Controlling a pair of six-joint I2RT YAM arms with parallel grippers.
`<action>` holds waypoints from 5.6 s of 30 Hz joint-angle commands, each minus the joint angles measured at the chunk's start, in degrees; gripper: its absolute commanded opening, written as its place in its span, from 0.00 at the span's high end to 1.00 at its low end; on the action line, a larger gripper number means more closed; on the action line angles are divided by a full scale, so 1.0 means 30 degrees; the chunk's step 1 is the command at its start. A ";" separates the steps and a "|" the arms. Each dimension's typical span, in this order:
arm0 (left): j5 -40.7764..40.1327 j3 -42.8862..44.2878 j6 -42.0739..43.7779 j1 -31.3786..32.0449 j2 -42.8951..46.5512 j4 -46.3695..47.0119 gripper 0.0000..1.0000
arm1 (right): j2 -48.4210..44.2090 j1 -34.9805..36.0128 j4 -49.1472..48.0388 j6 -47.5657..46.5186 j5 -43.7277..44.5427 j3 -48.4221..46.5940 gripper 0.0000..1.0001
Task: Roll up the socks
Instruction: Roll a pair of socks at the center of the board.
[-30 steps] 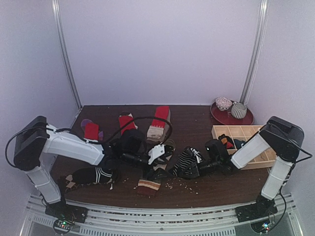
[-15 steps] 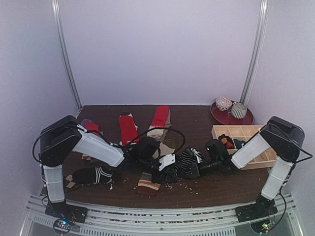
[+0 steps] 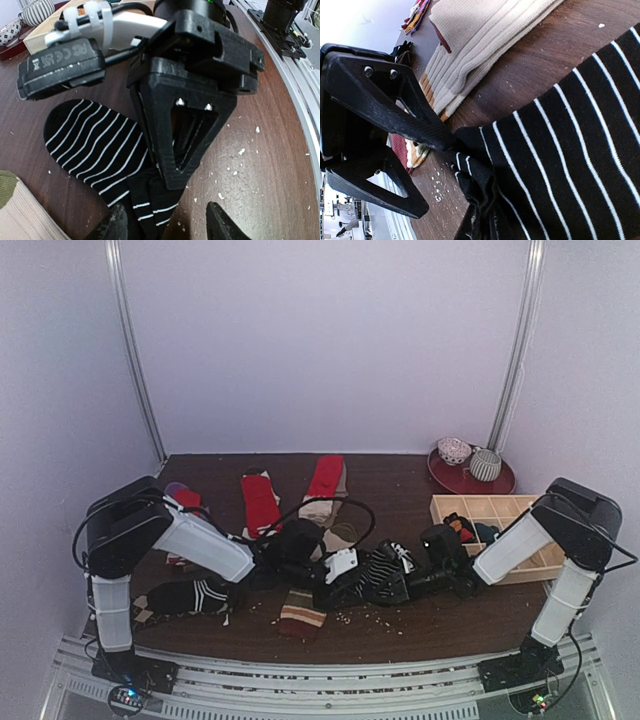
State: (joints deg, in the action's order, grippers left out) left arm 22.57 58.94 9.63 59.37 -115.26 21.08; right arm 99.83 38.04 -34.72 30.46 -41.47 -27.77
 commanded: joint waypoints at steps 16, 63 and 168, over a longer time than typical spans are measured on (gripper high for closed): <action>0.1173 0.1141 0.0160 0.0086 -0.2170 0.0191 0.65 | 0.0358 -0.0229 0.4066 0.0036 0.0775 0.0964 0.94; 0.2257 0.3426 -0.5839 -0.0953 -0.2640 -1.1824 1.00 | -0.6014 0.8333 0.1403 -1.6920 1.0554 0.2230 0.67; -0.2114 0.0629 0.5140 0.1039 -0.2318 -0.1192 0.79 | 0.2452 -0.1430 1.3406 -0.5510 -0.2230 -0.3598 0.94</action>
State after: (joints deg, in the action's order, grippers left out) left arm 16.99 61.63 25.54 62.63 -120.33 22.26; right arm 104.42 33.91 -5.04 14.74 -55.51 -41.39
